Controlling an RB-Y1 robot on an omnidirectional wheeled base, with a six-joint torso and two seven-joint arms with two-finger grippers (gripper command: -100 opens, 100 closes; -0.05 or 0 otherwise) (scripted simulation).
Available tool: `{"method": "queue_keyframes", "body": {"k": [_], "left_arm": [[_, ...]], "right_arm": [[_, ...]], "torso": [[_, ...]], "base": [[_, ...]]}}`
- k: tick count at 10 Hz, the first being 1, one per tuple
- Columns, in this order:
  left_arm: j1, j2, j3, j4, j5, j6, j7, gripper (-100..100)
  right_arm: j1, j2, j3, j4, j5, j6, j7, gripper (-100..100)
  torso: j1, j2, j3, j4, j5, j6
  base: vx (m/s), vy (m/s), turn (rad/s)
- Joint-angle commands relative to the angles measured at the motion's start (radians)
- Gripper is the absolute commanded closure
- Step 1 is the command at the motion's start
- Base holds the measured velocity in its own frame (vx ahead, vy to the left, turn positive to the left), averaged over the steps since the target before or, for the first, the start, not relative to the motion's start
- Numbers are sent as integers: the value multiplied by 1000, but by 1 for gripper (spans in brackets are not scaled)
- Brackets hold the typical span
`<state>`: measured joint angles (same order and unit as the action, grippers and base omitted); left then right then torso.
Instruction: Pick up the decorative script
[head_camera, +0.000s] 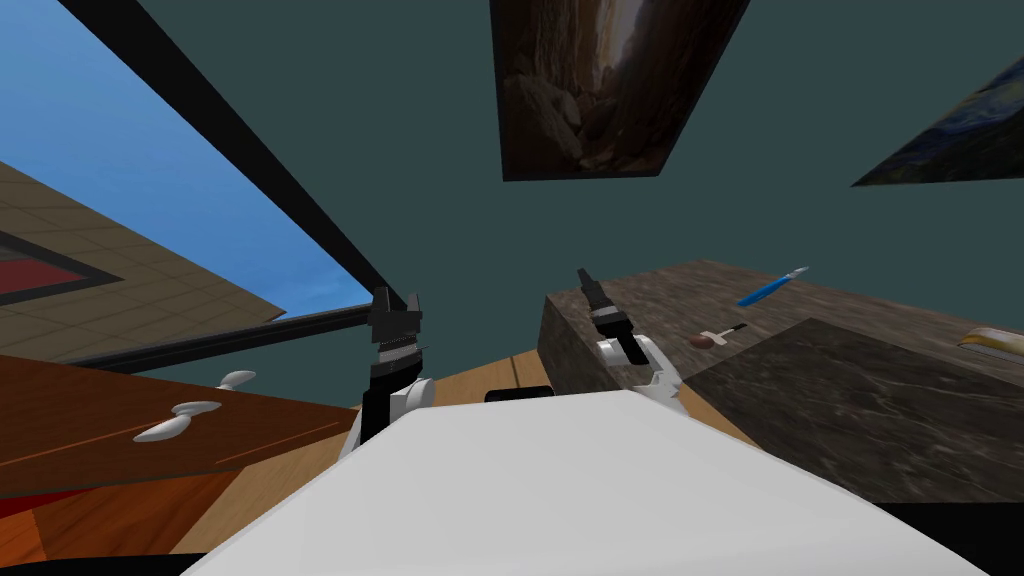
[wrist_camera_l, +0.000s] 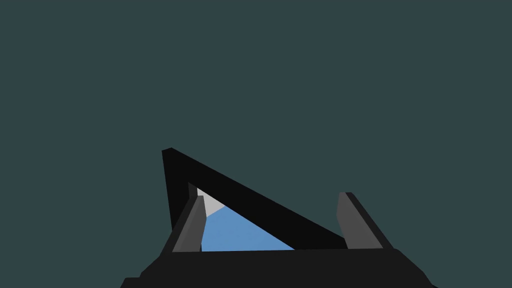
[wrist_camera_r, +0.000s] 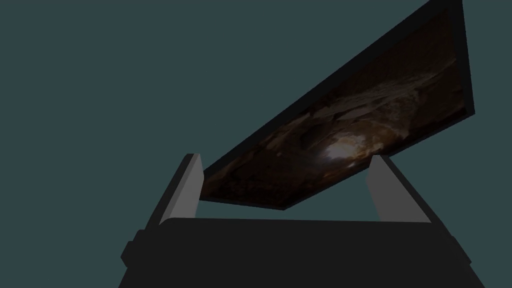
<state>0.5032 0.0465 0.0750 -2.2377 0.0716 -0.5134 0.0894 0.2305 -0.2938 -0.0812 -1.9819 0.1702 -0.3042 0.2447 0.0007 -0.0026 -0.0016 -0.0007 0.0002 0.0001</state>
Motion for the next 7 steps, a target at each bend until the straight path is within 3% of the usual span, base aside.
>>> {"method": "queue_keyframes", "body": {"k": [1, 7], "left_arm": [[0, 0, 0, 0, 0, 0, 0, 0], [0, 0, 0, 0, 0, 0, 0, 0]], "right_arm": [[-18, -22, -8, 46, 25, 4, 18, -100], [-26, -121, -8, 198, 98, -3, 67, -100]], "torso": [[0, 0, 0, 0, 0, 0], [-2, 2, 1, 0, 0, 0]], "base": [[33, 8, 13], [17, -9, 21]]}}
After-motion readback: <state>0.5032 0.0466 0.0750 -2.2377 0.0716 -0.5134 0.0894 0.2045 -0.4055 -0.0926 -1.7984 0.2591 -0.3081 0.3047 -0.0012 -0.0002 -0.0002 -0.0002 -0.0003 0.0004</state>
